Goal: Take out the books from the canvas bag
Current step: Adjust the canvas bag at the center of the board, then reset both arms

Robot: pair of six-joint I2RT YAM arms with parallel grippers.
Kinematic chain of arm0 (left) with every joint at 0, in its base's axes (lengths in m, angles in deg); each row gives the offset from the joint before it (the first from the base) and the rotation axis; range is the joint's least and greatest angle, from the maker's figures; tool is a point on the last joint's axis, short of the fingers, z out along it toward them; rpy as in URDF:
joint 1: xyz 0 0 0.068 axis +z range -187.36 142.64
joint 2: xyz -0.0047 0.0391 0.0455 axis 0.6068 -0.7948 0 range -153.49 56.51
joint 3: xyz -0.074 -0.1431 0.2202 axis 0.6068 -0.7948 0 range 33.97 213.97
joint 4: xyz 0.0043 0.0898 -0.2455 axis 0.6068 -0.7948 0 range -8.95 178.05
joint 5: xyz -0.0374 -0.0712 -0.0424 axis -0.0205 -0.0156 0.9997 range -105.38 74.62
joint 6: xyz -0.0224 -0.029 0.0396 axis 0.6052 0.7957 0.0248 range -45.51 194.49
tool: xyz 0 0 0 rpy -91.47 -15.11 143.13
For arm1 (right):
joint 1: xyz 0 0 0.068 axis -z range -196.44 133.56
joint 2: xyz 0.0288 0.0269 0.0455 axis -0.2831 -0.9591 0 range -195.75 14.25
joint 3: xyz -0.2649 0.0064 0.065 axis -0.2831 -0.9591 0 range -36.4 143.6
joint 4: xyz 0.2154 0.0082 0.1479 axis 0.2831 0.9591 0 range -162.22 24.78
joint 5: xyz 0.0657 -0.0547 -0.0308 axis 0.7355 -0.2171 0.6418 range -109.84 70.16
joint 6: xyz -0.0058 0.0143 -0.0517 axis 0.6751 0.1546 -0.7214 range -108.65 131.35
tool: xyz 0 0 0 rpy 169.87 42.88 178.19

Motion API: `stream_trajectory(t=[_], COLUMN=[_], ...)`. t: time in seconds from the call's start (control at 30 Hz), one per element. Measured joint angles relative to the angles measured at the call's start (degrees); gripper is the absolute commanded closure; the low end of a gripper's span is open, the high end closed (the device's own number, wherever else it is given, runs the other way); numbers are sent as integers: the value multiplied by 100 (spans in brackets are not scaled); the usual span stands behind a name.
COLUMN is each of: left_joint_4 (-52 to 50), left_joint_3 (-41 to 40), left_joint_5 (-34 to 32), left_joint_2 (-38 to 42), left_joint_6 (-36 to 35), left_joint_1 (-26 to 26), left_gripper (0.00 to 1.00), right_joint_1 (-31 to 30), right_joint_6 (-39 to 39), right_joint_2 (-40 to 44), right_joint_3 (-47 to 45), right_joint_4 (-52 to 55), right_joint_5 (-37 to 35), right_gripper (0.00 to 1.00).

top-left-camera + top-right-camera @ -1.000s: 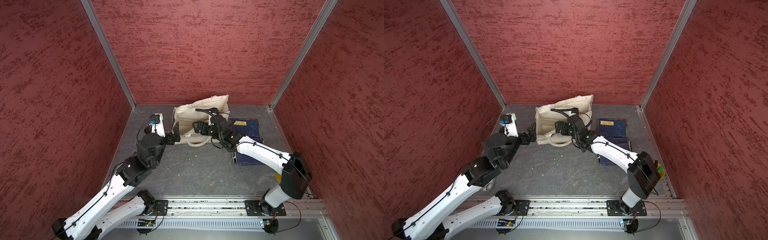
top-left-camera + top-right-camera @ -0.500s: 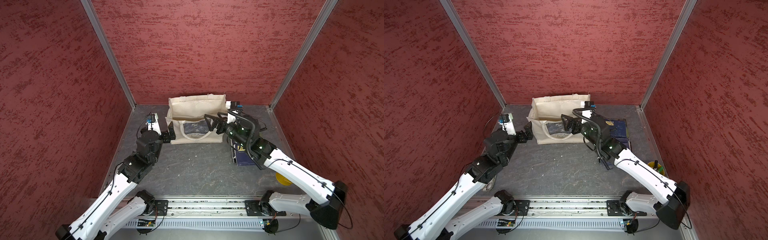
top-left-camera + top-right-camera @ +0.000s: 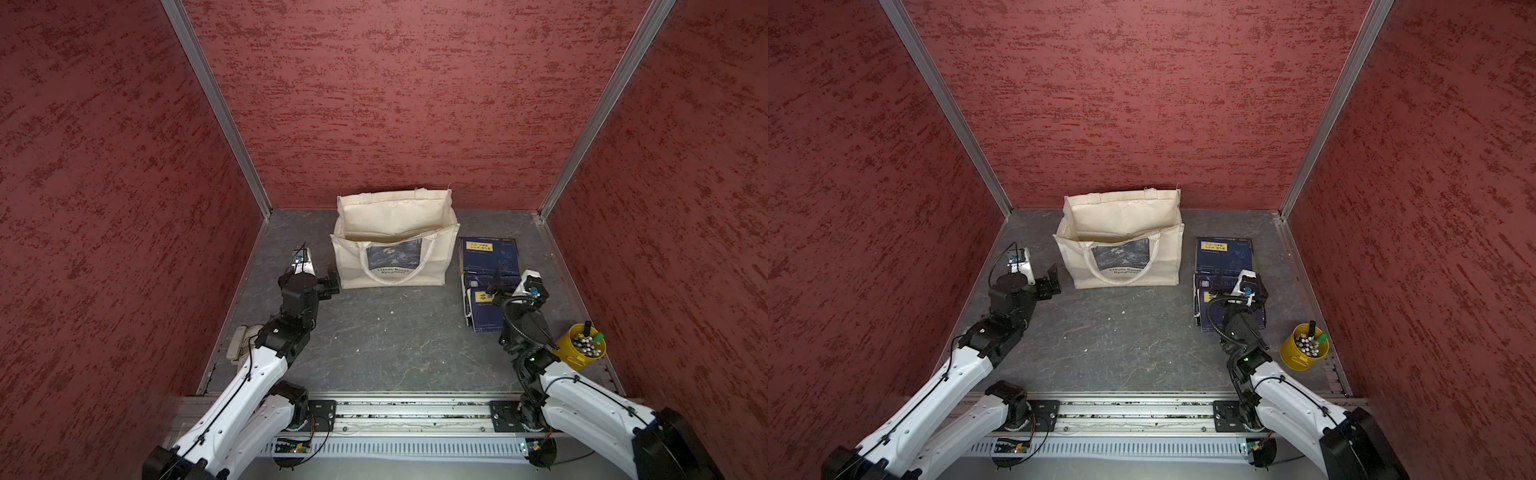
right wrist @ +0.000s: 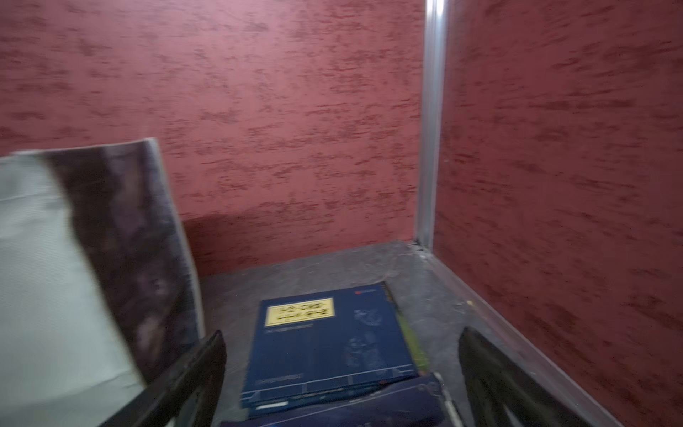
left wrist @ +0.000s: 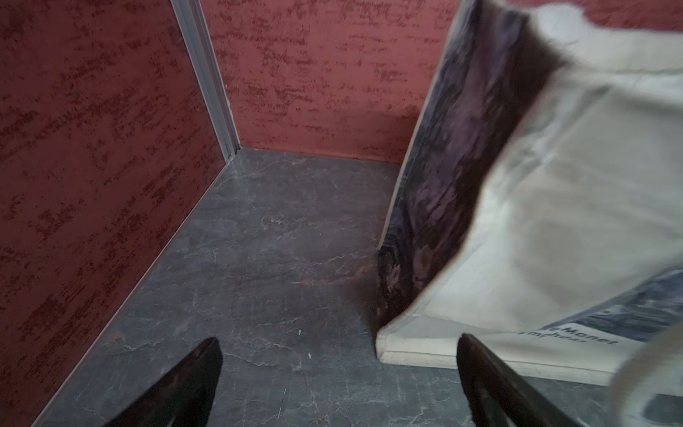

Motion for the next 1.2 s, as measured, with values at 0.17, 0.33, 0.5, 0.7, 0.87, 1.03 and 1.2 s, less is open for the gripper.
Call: stream_trajectory(t=[0.17, 0.33, 0.5, 0.7, 0.87, 1.03, 1.2], left_joint_4=[485, 1775, 2841, 4264, 5104, 5460, 5606], left_joint_3=[-83, -577, -831, -914, -1014, -1036, -1038], left_joint_5=[468, 778, 1209, 1764, 2240, 2361, 2406], left_joint_2=[-1010, -1550, -2177, -3082, -3871, -3891, -3891], left_joint_6=[44, -111, -155, -413, -627, -684, -699], left_joint_1=[651, 1032, 1670, 1810, 1777, 1779, 1777], left_gripper=[0, 0, 0, 0, 0, 0, 0], right_joint_1=[973, 1727, 2120, 2612, 2623, 2623, 2623], right_joint_6=[39, 299, 483, 699, 741, 715, 715], right_joint_2=[-1314, -2896, -3388, -3630, -3654, -3654, -3654], right_joint_3=[-9, -179, 149, 229, 122, -39, 120], right_joint_4=[-1117, -2162, -2055, -2354, -2505, -2730, -2581], right_joint_5=[74, 562, 1480, 2562, 2855, 3169, 3298], right_gripper=[1, 1, 1, 1, 1, 1, 1])
